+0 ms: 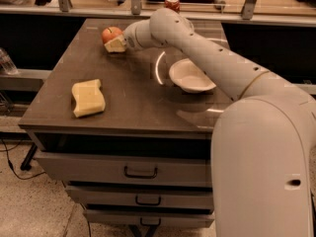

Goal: Move apple near paper bowl

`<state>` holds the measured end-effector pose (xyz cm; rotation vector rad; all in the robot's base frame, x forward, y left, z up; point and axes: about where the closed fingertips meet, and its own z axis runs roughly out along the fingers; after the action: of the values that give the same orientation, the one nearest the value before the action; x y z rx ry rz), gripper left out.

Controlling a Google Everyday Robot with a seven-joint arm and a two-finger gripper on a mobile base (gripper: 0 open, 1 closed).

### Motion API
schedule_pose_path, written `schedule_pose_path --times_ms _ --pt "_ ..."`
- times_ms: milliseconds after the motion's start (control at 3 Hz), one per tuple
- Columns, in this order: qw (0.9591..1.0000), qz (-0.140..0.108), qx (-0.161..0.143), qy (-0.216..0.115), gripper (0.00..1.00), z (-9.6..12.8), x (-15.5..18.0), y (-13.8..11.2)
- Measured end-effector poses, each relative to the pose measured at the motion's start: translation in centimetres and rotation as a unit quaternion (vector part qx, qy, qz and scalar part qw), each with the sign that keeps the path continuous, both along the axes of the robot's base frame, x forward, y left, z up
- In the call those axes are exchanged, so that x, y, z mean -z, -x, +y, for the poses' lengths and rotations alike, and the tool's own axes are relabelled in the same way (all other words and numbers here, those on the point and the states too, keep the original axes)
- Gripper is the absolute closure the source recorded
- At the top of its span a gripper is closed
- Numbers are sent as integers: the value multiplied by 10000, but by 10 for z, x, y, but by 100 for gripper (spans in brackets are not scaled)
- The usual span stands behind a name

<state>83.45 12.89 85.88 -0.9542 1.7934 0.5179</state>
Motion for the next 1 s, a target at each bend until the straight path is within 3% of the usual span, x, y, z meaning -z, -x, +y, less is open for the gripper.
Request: schedule_pose_path --times_ms 333,667,1000 --pt "9988 -279 400 -14 99 -47 -32 17" --pt "9954 -468 831 -13 100 -106 -54 35" --pt "9954 -468 831 -12 100 -106 -54 35"
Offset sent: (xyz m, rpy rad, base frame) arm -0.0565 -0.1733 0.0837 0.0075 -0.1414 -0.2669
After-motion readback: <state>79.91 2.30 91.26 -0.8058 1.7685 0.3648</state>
